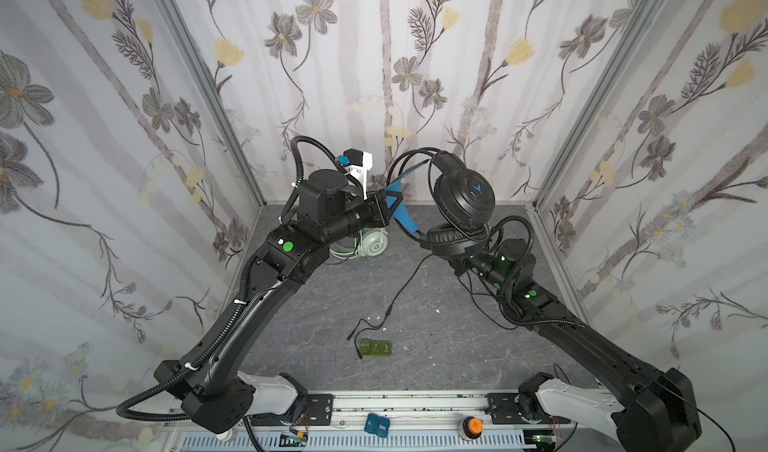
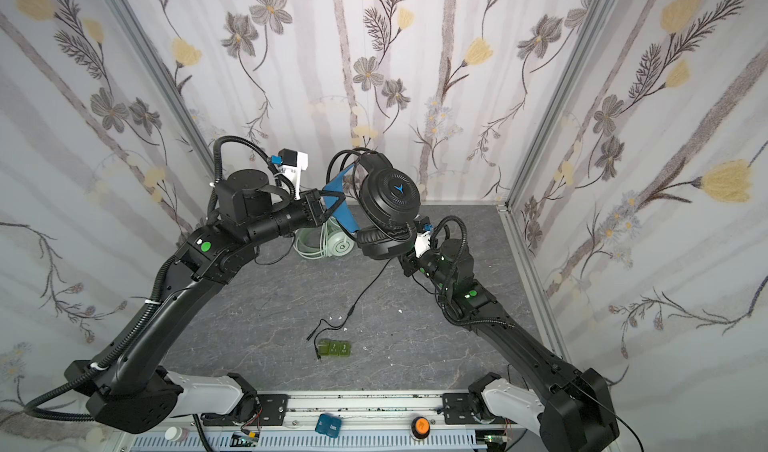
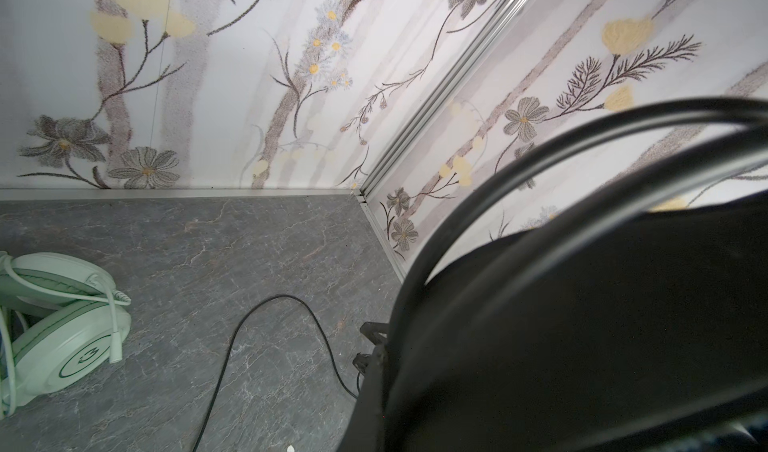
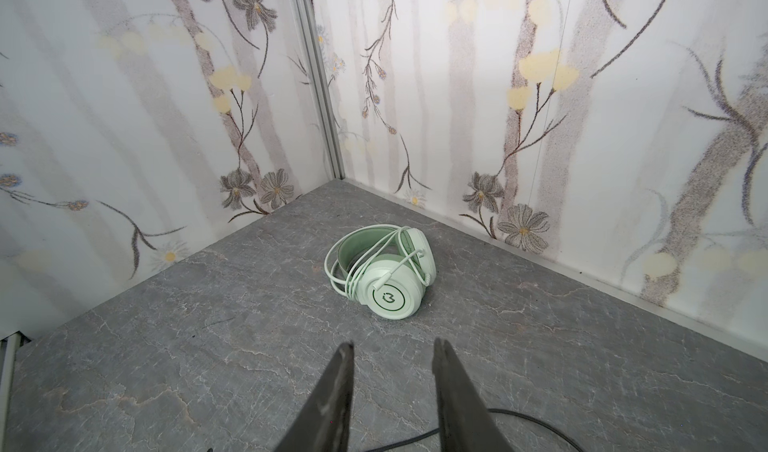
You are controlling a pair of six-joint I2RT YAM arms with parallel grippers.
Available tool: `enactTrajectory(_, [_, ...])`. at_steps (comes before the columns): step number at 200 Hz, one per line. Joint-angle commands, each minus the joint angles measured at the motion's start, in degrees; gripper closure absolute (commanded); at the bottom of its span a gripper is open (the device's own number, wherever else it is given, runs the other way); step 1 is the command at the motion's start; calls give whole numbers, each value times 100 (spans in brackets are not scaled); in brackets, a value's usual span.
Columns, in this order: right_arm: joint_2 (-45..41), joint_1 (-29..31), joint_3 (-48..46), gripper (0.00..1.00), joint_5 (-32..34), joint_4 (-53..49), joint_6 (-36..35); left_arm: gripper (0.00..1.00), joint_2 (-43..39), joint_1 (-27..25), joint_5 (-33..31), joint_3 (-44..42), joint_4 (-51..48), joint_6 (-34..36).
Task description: Wrap the headphones
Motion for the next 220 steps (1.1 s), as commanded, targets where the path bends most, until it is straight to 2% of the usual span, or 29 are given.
enactTrajectory(1, [79,-19,-117,68,-105,570,245,100,30,0,-96,84,676,-325])
enactTrajectory(46, [230,-30,-368,80,-21,577,287,100,49,5,-477,30,935,-684])
enactTrajectory(89, [136,-16,-509,92,362,371,218,100,128,19,-980,-109,1259,-1222])
enactTrajectory(116, [12,129,-527,99,1020,-15,156,100,220,19,-1384,-327,1499,-1662])
enactTrajectory(169, [-112,766,-435,100,2615,-816,-17,100,596,-31,-1765,-414,1844,-2131])
enactTrajectory(220, [-83,1172,-408,100,2978,-1094,-85,100,942,-102,-2249,-246,1671,-2204])
